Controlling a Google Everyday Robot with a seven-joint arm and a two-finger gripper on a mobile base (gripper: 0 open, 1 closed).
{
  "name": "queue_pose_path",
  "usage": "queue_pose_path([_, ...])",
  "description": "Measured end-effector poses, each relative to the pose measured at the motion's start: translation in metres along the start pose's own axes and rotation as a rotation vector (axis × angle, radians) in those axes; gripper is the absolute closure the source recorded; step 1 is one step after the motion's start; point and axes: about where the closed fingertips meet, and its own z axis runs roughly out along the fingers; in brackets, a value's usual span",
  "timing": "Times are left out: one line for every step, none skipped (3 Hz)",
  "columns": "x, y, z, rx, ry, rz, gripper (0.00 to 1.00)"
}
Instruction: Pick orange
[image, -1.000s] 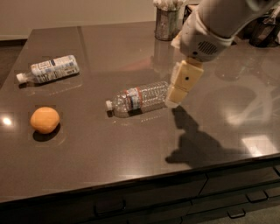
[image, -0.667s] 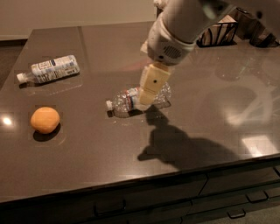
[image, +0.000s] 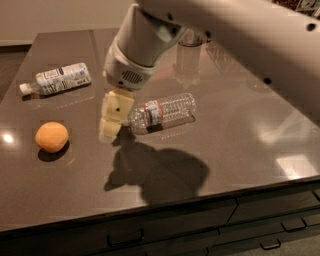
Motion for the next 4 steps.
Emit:
queue_pose_path([-0.030, 0.006, 0.037, -0.044, -0.026, -0.038, 0.00])
queue_pose_path([-0.048, 0.005, 0.068, -0.069, -0.034, -0.053, 0.00])
queue_pose_path([-0.058, 0.006, 0.092, -0.095, -0.035, -0.053, 0.00])
queue_pose_path([-0.066, 0.008, 0.112, -0.113, -0.027, -0.056, 0.00])
